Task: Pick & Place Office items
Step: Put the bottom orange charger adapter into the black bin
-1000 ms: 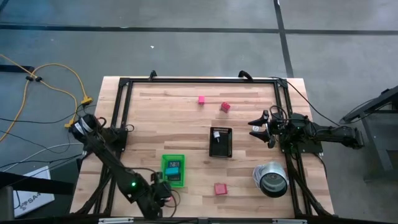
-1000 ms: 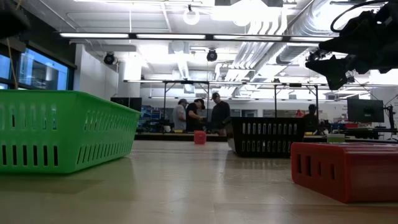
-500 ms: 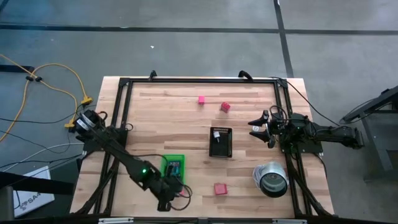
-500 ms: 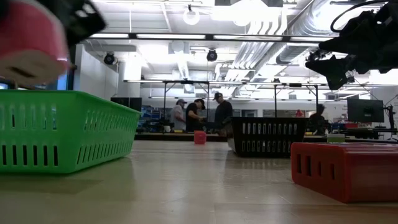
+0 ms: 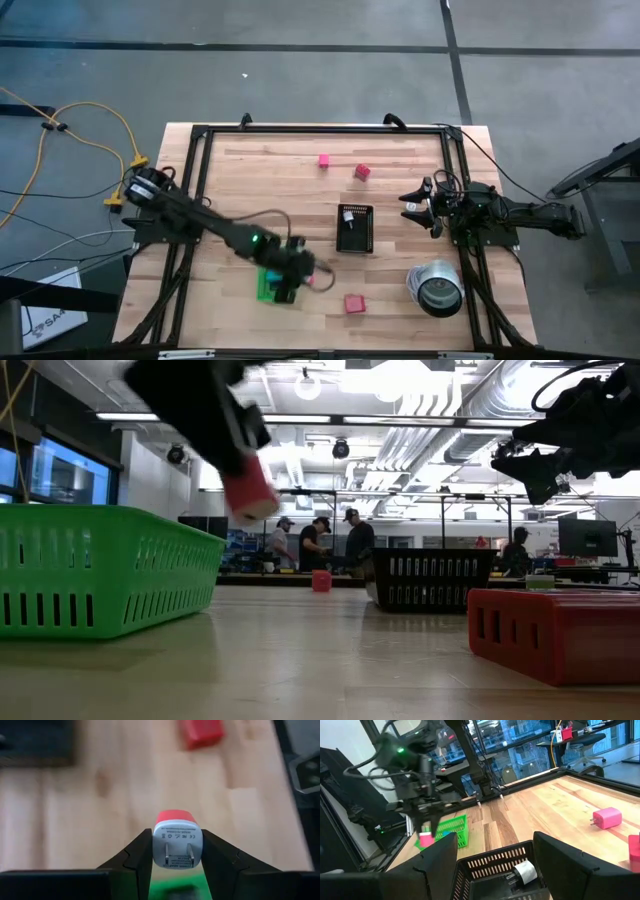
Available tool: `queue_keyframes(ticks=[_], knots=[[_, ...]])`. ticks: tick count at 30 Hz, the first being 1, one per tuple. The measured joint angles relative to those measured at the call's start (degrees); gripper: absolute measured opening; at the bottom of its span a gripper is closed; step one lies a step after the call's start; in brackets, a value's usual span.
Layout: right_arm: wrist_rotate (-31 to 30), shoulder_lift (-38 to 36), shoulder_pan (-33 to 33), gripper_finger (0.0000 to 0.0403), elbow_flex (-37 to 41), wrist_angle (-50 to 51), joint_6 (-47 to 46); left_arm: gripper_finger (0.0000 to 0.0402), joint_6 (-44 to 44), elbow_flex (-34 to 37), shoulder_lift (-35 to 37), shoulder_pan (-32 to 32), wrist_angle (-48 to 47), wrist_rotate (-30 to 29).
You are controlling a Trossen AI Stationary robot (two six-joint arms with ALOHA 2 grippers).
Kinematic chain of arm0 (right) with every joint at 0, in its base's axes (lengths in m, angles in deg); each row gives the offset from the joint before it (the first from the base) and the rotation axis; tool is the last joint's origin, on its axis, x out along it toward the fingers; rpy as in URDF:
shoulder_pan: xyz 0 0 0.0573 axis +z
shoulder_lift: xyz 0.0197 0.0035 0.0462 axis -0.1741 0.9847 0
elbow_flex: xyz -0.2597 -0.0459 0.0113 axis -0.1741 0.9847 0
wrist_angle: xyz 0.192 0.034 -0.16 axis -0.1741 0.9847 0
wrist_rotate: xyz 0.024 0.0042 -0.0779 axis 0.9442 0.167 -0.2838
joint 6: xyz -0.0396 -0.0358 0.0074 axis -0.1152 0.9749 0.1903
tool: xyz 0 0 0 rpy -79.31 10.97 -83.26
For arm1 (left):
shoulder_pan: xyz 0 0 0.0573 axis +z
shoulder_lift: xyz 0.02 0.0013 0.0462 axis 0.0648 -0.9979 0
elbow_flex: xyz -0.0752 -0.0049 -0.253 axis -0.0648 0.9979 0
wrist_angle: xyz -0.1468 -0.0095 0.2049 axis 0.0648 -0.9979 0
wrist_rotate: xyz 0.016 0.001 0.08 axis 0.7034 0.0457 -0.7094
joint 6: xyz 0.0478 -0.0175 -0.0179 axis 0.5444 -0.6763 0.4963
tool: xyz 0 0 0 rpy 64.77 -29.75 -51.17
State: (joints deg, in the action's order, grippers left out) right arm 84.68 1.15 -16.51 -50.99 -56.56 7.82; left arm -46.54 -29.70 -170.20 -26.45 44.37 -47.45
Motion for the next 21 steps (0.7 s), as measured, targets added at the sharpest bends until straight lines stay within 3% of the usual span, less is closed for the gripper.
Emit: queue_keyframes(ticks=[11,21], knots=[[0.0,0.0,0.0,0.0248,0.0,0.0,0.0,0.0129,13.2,-4.7,-0.7,14.7,-0.5,3.6],[0.0,0.0,0.0,0.0248,0.0,0.0,0.0,0.0129,21.0,-18.0,-9.1,19.1,-8.4,6.3]])
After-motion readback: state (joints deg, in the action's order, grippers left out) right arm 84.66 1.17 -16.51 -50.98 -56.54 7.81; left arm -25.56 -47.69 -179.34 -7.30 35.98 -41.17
